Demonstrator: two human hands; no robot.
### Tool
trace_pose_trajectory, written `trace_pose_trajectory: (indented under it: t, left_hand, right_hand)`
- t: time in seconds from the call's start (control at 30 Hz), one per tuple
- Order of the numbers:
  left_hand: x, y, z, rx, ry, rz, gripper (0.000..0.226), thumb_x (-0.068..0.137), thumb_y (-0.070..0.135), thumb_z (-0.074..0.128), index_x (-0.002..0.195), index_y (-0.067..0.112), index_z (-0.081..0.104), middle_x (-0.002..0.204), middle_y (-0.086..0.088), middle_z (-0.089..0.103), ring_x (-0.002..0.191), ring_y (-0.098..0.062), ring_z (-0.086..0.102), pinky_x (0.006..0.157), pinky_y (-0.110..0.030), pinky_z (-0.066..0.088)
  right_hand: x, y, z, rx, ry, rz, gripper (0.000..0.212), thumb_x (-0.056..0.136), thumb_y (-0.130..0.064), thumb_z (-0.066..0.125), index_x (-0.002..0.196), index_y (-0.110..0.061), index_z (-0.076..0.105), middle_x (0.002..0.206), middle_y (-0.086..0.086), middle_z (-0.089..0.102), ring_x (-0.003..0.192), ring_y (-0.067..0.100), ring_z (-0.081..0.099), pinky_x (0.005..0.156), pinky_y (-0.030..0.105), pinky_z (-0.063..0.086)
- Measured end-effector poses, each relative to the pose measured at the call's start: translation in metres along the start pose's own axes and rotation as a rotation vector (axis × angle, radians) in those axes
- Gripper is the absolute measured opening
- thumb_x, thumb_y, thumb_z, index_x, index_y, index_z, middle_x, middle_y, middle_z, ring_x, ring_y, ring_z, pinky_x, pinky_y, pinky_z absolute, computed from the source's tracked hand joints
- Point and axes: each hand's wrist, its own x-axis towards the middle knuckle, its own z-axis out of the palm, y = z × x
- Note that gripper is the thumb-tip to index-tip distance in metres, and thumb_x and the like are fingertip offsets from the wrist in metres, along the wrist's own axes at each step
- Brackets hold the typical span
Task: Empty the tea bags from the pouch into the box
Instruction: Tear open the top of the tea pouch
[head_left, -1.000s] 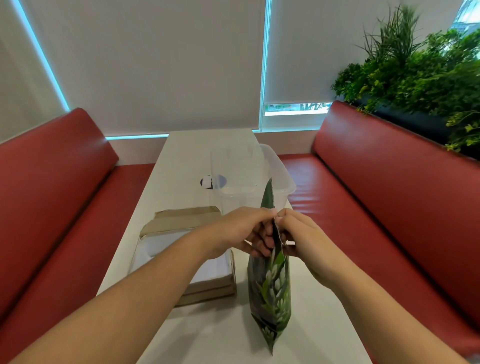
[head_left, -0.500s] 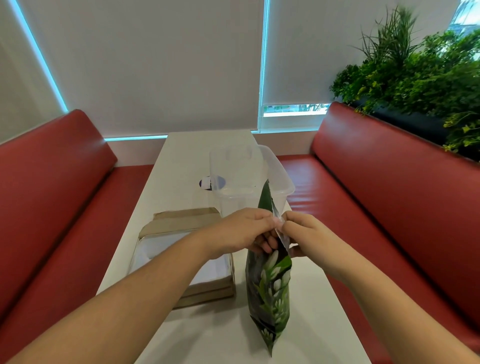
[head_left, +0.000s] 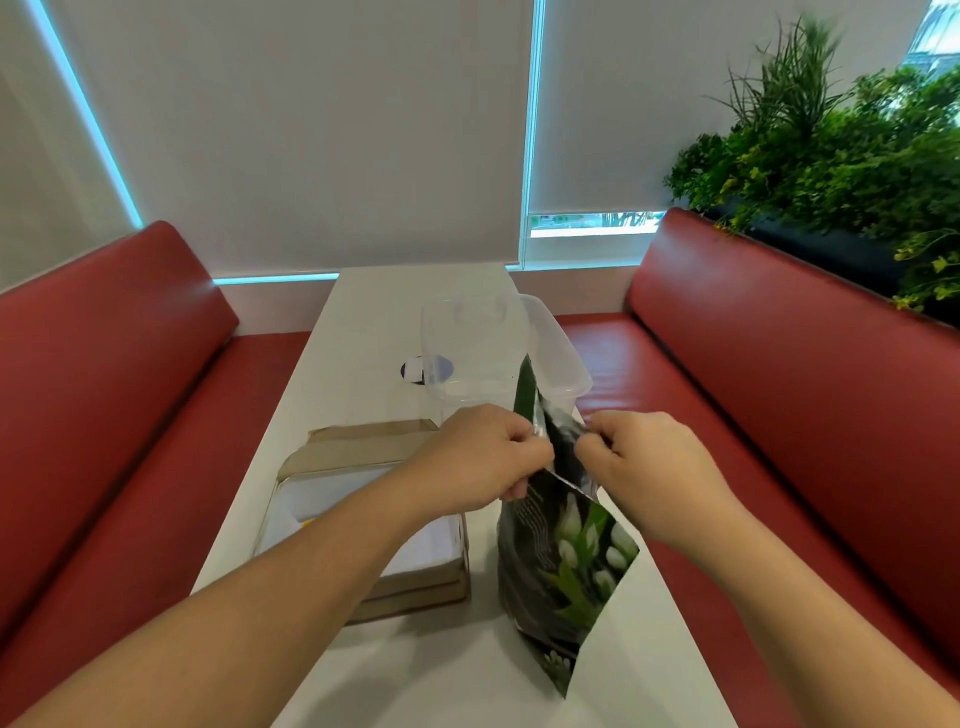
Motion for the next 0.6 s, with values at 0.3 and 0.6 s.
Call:
trace_pose_trajectory:
  t: [0.3, 0.6]
  left_hand:
    - [0.005, -0.018, -0.049, 0.019, -0.129, -0.276, 0.031, 0.088, 0.02, 0.047, 0.059, 0.011, 0.055, 0.048, 0.001, 0.056, 0.049, -0.012, 0.052, 0.054, -0.021, 0.047]
    - [0.03, -0.014, -0.047, 0.587, 0.098, -0.134, 0.029, 0.084, 0.041, 0.051, 0.067, 0.019, 0.061, 0.063, 0.0, 0.062, 0.062, -0.018, 0.059, 0.065, -0.034, 0.051]
  right_hand:
    - [0.009, 0.046, -0.023, 0.076, 0.035, 0.133, 0.029, 0.082, -0.021, 0.047, 0.056, -0.007, 0.043, 0.053, 0.012, 0.057, 0.061, 0.035, 0.058, 0.059, 0.04, 0.047]
    - [0.014, 0.039, -0.031, -0.067, -0.025, 0.003, 0.032, 0.087, -0.023, 0.048, 0.057, -0.012, 0.04, 0.051, 0.003, 0.043, 0.055, 0.029, 0.043, 0.049, 0.036, 0.03]
